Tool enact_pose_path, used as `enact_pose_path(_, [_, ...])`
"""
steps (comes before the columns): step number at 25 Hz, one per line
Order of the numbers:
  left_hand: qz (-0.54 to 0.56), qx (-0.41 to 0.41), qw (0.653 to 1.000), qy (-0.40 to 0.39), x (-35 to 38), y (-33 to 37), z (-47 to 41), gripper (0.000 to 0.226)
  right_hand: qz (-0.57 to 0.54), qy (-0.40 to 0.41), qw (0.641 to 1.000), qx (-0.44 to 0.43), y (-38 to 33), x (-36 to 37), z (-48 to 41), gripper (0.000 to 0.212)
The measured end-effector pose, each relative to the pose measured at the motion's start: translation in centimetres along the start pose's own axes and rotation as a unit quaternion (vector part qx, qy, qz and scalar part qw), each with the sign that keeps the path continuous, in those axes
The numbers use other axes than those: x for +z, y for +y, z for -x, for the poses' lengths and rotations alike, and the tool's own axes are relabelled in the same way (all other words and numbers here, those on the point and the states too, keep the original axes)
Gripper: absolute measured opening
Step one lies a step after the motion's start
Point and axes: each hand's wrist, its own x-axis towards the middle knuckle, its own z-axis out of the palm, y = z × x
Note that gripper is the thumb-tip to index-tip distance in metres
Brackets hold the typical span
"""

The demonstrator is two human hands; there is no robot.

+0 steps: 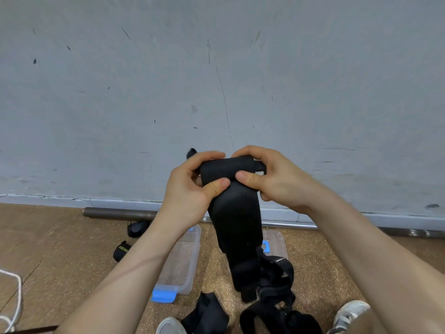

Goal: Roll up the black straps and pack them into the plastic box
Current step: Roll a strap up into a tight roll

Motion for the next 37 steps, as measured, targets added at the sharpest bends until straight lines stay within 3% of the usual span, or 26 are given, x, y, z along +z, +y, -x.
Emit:
enact_pose_path(2, [-0.019, 0.014, 1.0, 0.016, -0.1, -0.3, -0.1, 0.047, 0.175, 0.064, 0.979, -0.083, 0.0, 0.8, 0.1, 0.024])
enact_pose_path(3, [-0.026, 0.021, 0.999, 0.027, -0.1, -0.5, 0.0, 0.048, 0.176, 0.07, 0.978, -0.091, -0.2, 0.9, 0.3, 0.025])
enact_pose_path(5, [-0.065, 0.049, 0.996, 0.034, 0.0, -0.7, 0.3, 0.05, 0.033, 0.021, 0.999, -0.032, -0.7, 0.3, 0.5, 0.019])
enact_pose_path(7, [-0.098, 0.081, 0.991, 0.035, 0.2, -0.8, 0.7, 0.047, -0.084, -0.024, 0.994, 0.06, -1.1, -0.3, 0.9, 0.017])
enact_pose_path(10, [-0.123, 0.112, 0.985, 0.034, 0.2, -0.8, 0.8, 0.044, -0.178, 0.001, 0.98, 0.093, -0.5, -0.1, 0.7, 0.014])
enact_pose_path(13, [-0.074, 0.058, 0.995, -0.022, -0.1, -0.4, 0.4, 0.042, -0.226, 0.041, 0.969, 0.094, -0.2, 0.6, 0.6, 0.022])
enact_pose_path(16, [0.033, -0.022, 0.997, -0.073, -0.6, -0.3, 0.1, 0.034, -0.199, 0.079, 0.975, 0.066, -0.5, 0.7, 0.7, 0.03])
enact_pose_path(21, [0.085, -0.07, 0.994, 0.004, -1.4, 0.0, -0.4, 0.046, -0.035, 0.093, 0.994, -0.035, -0.9, 1.1, 0.9, 0.035])
enact_pose_path(24, [0.094, -0.057, 0.993, 0.033, -1.2, 0.2, -0.3, 0.039, -0.103, 0.021, 0.993, 0.045, -1.5, -0.2, 0.9, 0.032])
enact_pose_path(28, [0.057, -0.047, 0.996, 0.049, -0.5, 0.2, 0.1, 0.034, -0.026, -0.048, 0.997, 0.056, -1.5, -1.1, 0.9, 0.026])
enact_pose_path(34, [0.094, -0.093, 0.991, 0.008, -0.4, 0.0, -0.2, 0.045, -0.143, 0.027, 0.989, 0.016, -1.4, -0.3, 0.9, 0.026])
enact_pose_path(37, [0.097, -0.111, 0.989, 0.0, -0.4, -0.2, -0.2, 0.039, -0.108, 0.069, 0.992, -0.01, -1.0, 0.4, 0.6, 0.03])
